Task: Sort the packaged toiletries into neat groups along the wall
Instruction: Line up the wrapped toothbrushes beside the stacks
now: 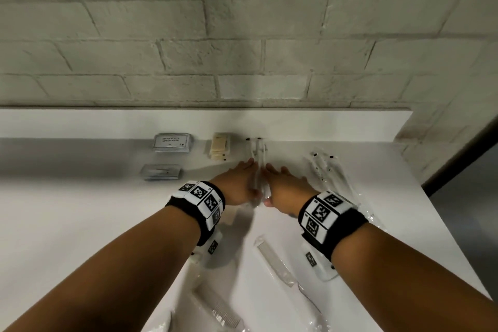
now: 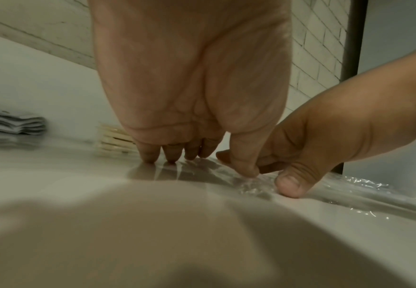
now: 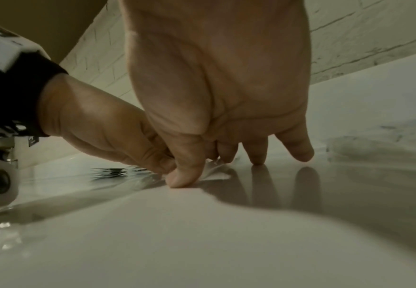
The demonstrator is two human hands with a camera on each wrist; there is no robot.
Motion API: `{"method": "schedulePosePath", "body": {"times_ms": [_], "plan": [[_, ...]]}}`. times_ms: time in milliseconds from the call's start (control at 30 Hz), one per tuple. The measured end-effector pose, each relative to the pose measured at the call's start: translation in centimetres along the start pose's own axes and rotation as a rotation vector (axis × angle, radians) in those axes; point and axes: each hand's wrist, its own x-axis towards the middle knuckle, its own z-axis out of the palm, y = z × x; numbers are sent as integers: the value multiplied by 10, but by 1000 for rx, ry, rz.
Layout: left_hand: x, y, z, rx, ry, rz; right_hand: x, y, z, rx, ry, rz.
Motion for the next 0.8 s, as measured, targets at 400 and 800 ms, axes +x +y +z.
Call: {"method": "schedulePosePath", "body": {"times_ms": [400,800], "plan": [[-9,14,-1,-20,-8,140,-58,53,-33,-157,102,444],[-12,20,-2,61,-76,138,10,56,-13,27,188,410]]}}
